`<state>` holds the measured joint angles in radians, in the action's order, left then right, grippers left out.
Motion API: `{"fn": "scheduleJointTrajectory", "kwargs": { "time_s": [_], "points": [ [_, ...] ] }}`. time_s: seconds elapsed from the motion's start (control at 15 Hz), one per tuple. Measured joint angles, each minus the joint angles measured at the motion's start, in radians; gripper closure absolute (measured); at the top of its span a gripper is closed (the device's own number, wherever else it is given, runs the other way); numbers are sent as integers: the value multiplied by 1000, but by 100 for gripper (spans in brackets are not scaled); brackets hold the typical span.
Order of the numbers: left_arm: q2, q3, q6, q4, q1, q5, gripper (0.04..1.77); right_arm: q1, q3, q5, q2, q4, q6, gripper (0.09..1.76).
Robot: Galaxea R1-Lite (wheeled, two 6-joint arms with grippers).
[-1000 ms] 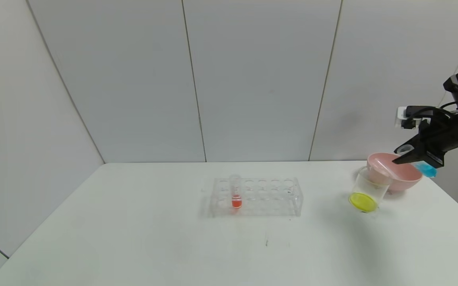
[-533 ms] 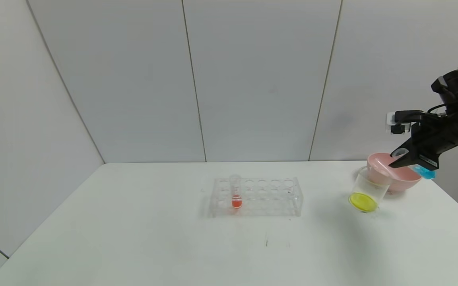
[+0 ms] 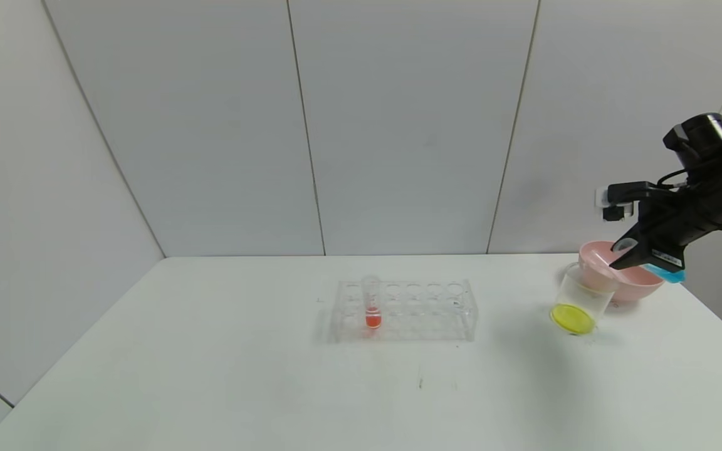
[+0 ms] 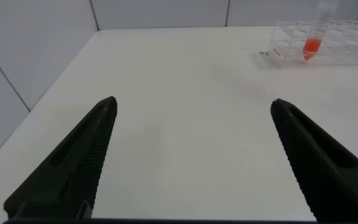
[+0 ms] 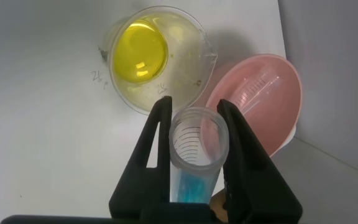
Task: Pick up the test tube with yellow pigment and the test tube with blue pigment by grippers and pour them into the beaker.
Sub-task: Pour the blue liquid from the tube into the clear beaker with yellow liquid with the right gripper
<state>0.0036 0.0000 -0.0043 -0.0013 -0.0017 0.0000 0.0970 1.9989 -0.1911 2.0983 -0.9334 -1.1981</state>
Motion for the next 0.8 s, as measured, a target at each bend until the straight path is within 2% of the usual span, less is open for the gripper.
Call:
{"fn": "scheduleJointTrajectory", "kwargs": {
  "time_s": [0.6, 0.8],
  "points": [
    [0, 0, 0, 0, 0, 0, 5, -12, 0, 111, 0, -21, -55, 130],
    [0, 0, 0, 0, 0, 0, 5, -24, 0, 119, 4, -15, -56, 130]
  ]
}}
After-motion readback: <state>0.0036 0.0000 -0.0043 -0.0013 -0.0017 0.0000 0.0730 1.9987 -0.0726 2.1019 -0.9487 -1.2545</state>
